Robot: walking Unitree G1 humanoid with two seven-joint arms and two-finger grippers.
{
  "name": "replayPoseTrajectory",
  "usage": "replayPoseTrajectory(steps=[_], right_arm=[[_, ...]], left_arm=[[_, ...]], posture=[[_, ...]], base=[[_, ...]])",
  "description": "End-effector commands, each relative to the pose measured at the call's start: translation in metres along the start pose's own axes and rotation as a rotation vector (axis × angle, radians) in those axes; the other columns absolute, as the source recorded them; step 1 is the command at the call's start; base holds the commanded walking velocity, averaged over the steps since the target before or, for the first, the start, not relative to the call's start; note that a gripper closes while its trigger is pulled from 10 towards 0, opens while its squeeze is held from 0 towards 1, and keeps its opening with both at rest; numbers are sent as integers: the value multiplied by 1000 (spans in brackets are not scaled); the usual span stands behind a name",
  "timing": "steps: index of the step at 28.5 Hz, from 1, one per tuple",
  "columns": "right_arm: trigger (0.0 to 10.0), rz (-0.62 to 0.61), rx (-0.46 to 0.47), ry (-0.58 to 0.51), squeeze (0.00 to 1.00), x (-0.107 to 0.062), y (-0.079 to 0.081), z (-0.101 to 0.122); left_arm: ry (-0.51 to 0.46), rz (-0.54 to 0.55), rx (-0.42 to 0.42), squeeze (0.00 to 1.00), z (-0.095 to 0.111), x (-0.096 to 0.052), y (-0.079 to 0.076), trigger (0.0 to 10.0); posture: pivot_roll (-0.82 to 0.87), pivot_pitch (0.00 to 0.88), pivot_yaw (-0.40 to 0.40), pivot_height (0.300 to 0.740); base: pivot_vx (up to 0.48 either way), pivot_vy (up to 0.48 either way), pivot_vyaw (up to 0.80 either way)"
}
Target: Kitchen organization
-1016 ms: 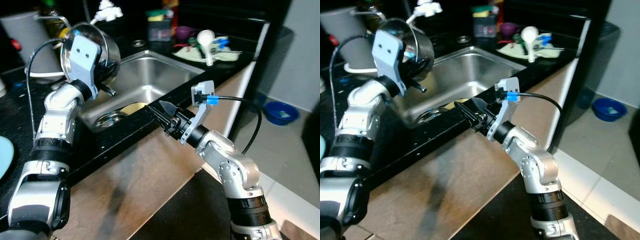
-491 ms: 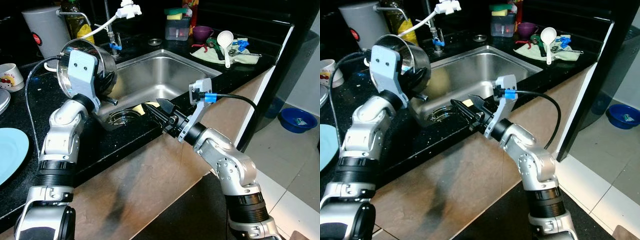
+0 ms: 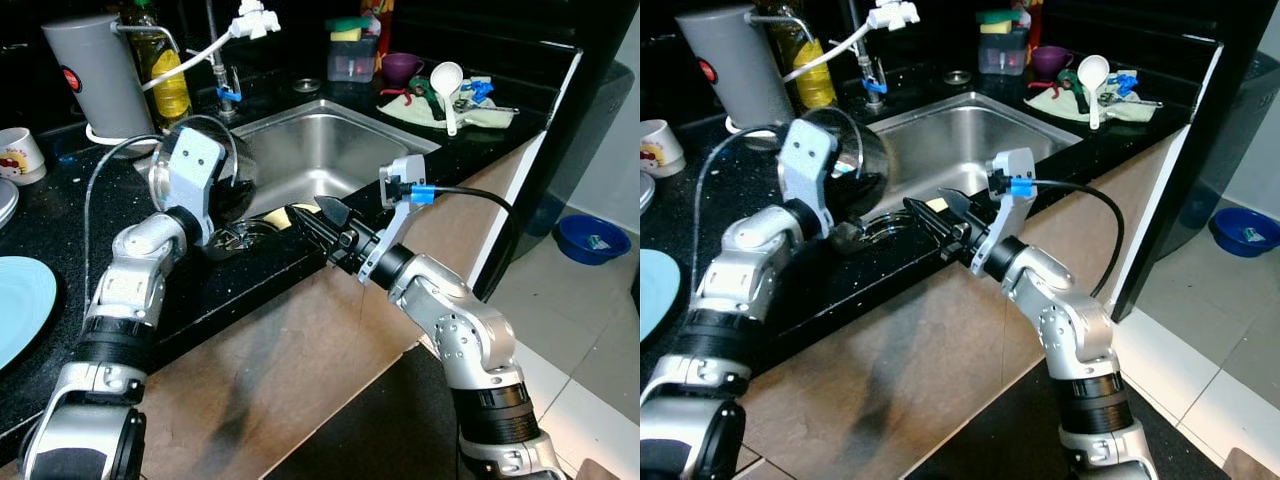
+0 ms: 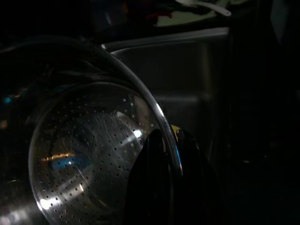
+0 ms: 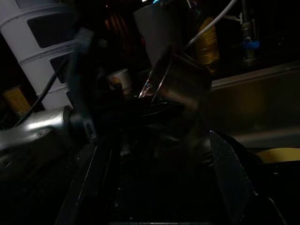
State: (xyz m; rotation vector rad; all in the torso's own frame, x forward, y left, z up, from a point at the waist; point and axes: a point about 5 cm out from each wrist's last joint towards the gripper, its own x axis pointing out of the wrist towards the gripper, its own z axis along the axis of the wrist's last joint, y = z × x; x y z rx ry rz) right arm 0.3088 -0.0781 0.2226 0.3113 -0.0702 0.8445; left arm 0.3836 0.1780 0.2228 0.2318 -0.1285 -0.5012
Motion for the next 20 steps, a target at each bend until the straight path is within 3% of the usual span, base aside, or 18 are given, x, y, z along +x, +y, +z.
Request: replayPoseTrajectory(steps=[1,17,20], right_arm=[[10000,4,6,6,0,-3,3,0],[10000,-14,18,67,0,-24,11,-2],[10000,-12,23,71,0,-27,15,-1]], left_arm=[[-1,-4,6,0,-1,-1,7,10000],[62,-68,18,0,-5,14,8,10000],[23,-42,16,0,2,15,11,10000]], posture=[[-63,17,28,740],[-135,123,0,740],[-134,122,-1,740]], base=[[0,0,0],[0,0,0],[0,0,0]])
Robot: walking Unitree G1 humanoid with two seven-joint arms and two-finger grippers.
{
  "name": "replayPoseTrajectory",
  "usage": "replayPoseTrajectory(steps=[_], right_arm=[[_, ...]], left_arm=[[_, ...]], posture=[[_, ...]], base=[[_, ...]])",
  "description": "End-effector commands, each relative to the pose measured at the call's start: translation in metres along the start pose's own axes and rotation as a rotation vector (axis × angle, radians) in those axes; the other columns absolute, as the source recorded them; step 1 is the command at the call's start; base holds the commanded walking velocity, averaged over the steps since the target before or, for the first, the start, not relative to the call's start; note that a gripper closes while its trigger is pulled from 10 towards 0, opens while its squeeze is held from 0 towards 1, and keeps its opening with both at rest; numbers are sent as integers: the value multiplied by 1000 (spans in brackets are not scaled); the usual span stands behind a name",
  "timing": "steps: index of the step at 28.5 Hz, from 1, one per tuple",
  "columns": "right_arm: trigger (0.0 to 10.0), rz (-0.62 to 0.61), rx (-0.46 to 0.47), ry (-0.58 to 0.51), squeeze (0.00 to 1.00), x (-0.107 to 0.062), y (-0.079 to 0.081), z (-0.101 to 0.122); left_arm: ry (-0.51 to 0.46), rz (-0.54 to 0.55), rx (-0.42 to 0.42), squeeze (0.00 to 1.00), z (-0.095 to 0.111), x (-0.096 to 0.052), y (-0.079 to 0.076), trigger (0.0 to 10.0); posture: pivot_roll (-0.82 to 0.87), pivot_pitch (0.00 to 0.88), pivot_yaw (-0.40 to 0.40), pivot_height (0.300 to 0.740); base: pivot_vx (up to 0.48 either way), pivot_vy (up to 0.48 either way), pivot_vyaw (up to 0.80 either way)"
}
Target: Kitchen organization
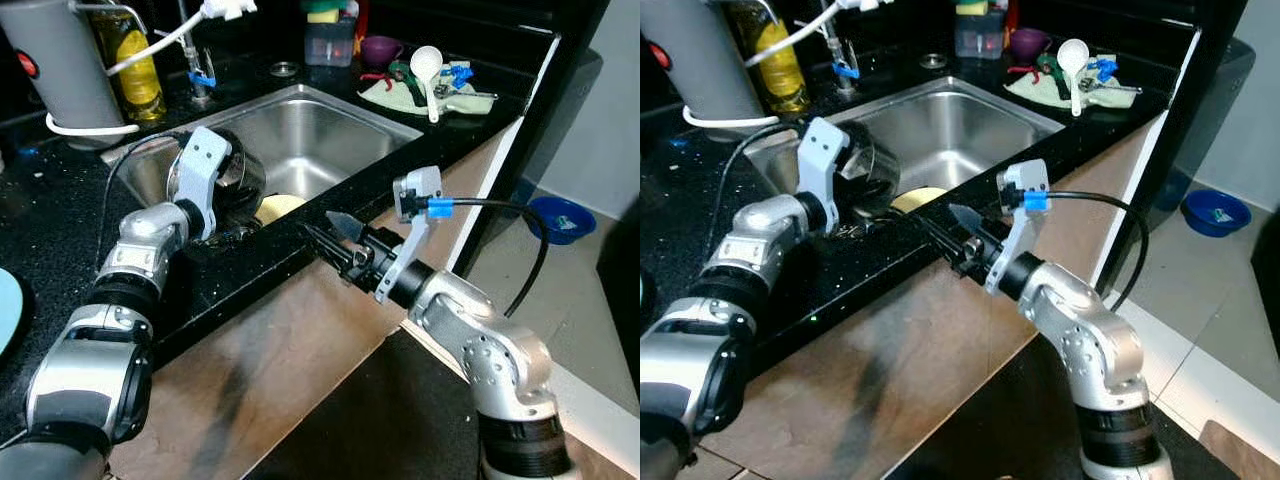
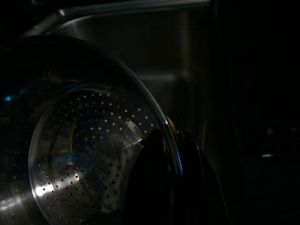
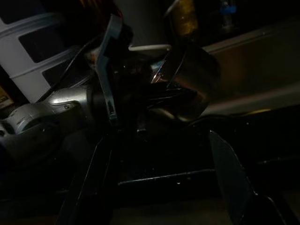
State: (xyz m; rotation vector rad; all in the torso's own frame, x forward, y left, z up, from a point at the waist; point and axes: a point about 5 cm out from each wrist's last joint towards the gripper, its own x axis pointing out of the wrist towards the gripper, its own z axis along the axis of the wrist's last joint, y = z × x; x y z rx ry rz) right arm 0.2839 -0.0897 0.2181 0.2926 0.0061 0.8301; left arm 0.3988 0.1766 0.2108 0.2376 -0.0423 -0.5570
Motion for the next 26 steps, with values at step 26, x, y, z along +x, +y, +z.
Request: replayPoseTrajectory(steps=[26], right_arm=[[10000,110,39,-143,0,22,7,10]], left_arm=[[-517,234,-110,0,83,-42,-38,10000]], posture=[[-14,3,34,740]], base=[[0,0,396]])
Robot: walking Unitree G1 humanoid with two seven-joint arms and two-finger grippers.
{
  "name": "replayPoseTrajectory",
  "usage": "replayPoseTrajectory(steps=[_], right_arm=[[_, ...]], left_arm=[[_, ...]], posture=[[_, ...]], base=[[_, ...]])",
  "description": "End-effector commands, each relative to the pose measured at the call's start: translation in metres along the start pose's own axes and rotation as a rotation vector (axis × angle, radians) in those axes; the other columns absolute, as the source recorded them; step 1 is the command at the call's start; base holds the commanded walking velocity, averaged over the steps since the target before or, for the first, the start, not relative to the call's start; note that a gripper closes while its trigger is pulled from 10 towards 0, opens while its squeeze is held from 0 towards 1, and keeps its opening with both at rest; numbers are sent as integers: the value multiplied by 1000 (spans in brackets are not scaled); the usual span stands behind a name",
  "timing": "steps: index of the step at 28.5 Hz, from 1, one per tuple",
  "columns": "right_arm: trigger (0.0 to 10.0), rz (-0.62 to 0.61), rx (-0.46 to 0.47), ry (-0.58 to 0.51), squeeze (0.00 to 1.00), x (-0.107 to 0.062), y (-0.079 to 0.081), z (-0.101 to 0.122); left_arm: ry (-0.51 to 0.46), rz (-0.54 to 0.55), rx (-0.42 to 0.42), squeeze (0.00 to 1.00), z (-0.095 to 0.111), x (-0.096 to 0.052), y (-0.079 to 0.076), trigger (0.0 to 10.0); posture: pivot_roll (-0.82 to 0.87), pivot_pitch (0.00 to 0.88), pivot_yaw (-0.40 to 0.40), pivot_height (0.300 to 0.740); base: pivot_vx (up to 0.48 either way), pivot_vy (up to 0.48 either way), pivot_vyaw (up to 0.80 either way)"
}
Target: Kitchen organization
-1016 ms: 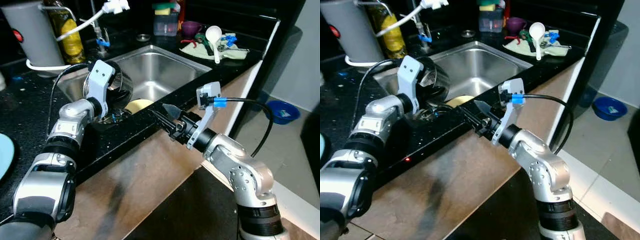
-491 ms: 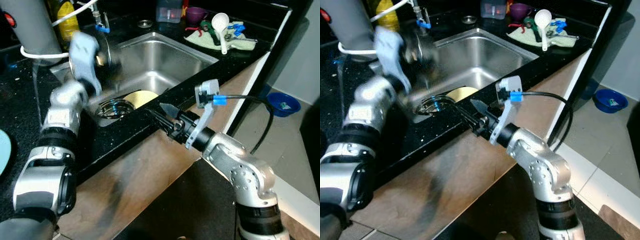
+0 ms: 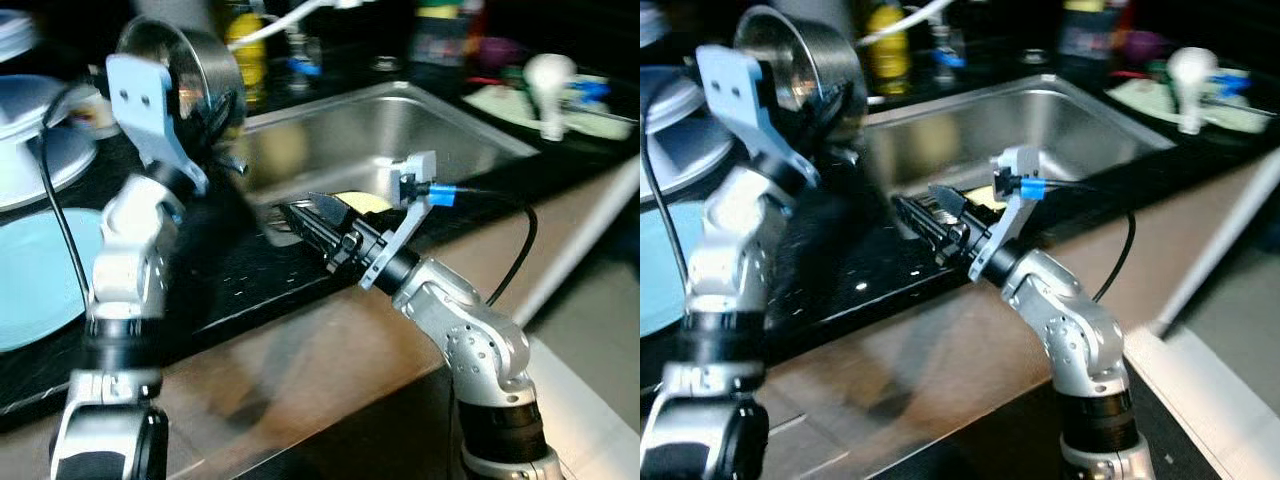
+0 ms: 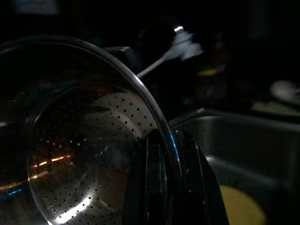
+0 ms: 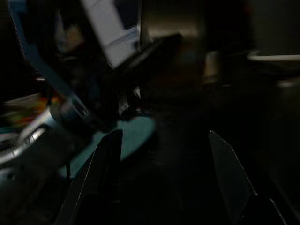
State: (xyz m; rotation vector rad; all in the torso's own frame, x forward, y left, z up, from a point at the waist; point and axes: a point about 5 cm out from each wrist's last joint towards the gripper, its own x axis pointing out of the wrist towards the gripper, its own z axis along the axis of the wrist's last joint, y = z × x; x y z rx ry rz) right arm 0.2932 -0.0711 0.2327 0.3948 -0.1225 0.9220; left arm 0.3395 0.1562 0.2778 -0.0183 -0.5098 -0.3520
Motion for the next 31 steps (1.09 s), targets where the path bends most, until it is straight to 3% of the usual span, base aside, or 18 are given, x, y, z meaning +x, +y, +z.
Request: replayPoseTrajectory(steps=[1,3,8,27,31], right_arm=[[10000,-3,-6,-5,0,1,-2,0],[10000,-4,-10,-25,0,3,-4,0],[10000,-6,-10,-38,0,5,-5,0],[10000,-20,-29,-60,0,8,-10,0],[10000,-31,-34,-60,0,8,-13,0]], left_arm=[[-24,-21,-7,0,7,1,-7,10000],[10,-55,-22,0,4,-5,-27,10000],[13,-73,-20,0,5,-6,-35,10000],[81,-77,-48,0,-3,-16,-45,10000],[102,-40,-26,0,-4,-21,-35,10000]], posture=[[-14,3,34,740],[-3,0,43,740],[1,0,45,740],[4,0,40,740],[6,0,37,740]], base=[[0,0,800],[0,0,800],[0,0,800],[0,0,795],[0,0,794]])
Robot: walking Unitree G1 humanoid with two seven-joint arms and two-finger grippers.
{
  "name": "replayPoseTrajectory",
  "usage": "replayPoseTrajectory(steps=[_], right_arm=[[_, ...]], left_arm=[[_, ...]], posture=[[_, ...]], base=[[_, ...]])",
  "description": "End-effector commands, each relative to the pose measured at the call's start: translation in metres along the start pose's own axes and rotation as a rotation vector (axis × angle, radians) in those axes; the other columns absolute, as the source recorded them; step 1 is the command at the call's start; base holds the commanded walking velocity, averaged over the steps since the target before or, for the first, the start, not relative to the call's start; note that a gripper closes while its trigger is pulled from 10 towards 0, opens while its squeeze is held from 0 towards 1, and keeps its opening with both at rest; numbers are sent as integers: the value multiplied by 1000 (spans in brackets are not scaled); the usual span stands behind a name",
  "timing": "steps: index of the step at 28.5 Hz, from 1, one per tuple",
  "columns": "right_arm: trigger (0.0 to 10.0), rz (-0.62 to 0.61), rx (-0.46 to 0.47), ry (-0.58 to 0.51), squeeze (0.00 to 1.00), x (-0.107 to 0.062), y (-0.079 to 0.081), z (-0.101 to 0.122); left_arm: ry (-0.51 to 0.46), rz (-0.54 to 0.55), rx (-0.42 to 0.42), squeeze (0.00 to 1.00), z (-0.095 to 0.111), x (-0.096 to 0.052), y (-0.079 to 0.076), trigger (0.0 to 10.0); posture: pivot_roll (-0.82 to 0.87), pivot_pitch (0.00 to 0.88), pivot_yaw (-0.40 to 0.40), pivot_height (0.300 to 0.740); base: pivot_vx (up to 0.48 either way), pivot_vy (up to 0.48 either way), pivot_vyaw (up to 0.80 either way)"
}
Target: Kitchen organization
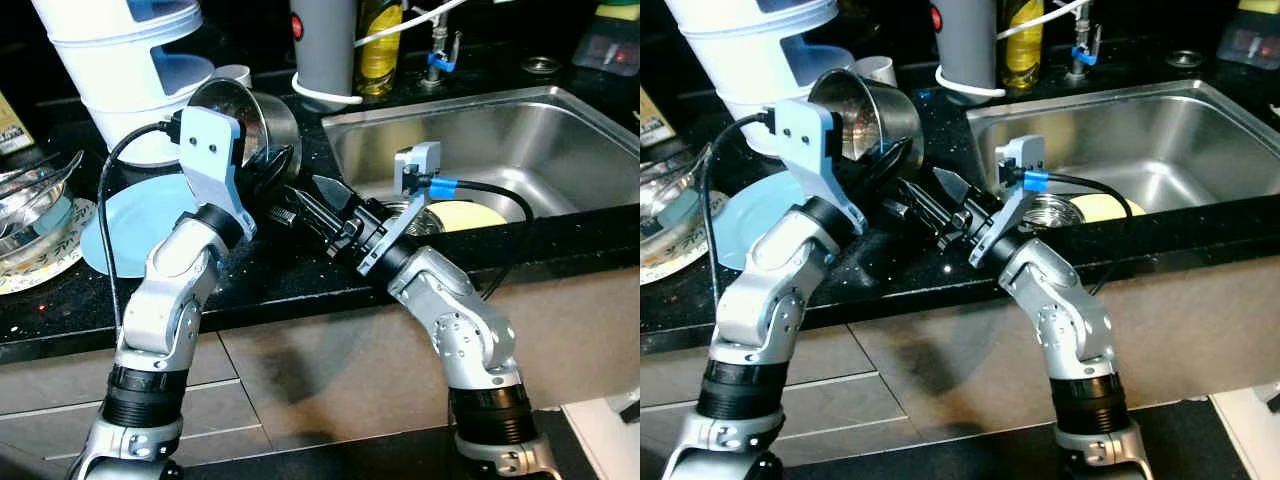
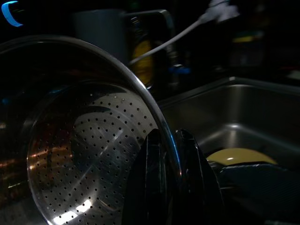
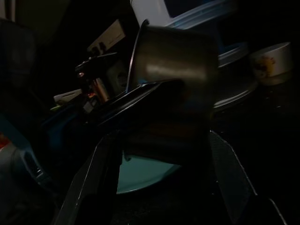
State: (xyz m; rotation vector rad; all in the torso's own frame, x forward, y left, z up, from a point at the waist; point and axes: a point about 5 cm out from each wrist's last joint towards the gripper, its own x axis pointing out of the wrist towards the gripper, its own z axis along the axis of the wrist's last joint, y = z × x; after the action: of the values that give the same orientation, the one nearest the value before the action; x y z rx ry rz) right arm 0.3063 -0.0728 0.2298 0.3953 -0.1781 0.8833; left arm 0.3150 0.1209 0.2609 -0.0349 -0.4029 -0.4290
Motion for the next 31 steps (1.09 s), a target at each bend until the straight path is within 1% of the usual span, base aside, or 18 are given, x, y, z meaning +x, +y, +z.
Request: replayPoseTrajectory(steps=[1,8,9,12,14,17,26,31], right_arm=[[10000,-7,-8,-8,0,2,-1,0],[10000,-31,-13,-6,0,4,-5,0],[10000,-53,-8,-1,0,5,-7,-1],[10000,-63,-2,-4,0,6,-8,-2],[10000,-69,-4,-2,0,5,-9,-2],[10000,-73,-3,-3,0,5,-9,-2],[10000,-77,-3,-8,0,4,-10,-3],[10000,-76,-6,-10,0,5,-10,-2]], left_arm=[[6,34,29,0,2,-7,9,10000],[6,48,42,0,4,-8,14,10000],[16,38,53,0,4,-7,13,10000],[23,29,61,0,4,-7,12,10000],[-5,34,38,0,7,-6,11,10000],[-7,34,48,0,8,-6,11,10000],[-6,32,41,0,8,-6,11,10000],[-2,28,26,0,8,-5,11,10000]], posture=[[7,0,38,740],[9,0,33,740],[9,0,33,740],[9,0,33,740],[8,0,35,740],[9,0,35,740],[7,0,37,740],[7,0,38,740]], base=[[0,0,794],[0,0,771],[0,-461,0],[0,-461,0],[0,0,0],[0,0,0],[0,0,0],[0,-405,0]])
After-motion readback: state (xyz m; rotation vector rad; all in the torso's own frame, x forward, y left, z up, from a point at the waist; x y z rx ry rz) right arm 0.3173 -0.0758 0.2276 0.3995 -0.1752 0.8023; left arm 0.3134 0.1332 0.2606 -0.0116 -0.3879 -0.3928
